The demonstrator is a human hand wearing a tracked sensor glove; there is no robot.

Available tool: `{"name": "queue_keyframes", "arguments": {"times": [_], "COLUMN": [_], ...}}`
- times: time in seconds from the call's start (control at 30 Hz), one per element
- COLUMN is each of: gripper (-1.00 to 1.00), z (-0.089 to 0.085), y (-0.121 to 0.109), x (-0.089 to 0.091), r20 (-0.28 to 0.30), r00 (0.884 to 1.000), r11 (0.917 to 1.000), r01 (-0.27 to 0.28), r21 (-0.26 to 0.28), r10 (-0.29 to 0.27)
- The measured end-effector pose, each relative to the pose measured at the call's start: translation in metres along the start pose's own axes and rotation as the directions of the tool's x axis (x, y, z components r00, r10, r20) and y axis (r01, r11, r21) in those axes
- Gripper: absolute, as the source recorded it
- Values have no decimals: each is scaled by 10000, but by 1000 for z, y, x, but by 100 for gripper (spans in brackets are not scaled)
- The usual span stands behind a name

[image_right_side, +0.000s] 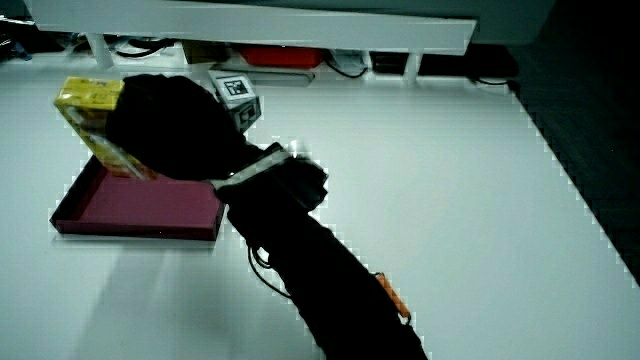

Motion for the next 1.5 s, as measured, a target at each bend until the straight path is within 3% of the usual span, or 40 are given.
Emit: {"name": "queue_keyframes", "arguments": {"times": [0.3, 0.43, 0.5, 0.83, 0.87, 0.9, 1.0, 1.07, 1.43, 1.47, 1.5], "gripper": [0, 0, 0, 0, 0, 0, 0, 0, 35, 39, 42], "z": [11, 13, 12, 10, 11, 11, 13, 12, 13, 13, 12], "y": [5, 6, 6, 1, -1, -1, -2, -1, -4, -4, -4], "x": [39, 61, 70, 106, 109, 111, 115, 114, 119, 119, 118], "r20": [-659, -916, -735, -1005, -1500, -1587, -1868, -1676, -2094, -2088, -2223], "r00": [9951, 9888, 9867, 9710, 9616, 9593, 9539, 9588, 9492, 9458, 9455], "r11": [9938, 9899, 9864, 9726, 9683, 9692, 9680, 9699, 9674, 9636, 9661], "r01": [784, 1243, 1502, 2238, 2416, 2428, 2469, 2394, 2494, 2635, 2540], "r21": [788, 684, 670, 637, 637, 421, 440, 435, 447, 449, 458], "r10": [-732, -1178, -1452, -2168, -2300, -2334, -2348, -2292, -2350, -2489, -2380]}}
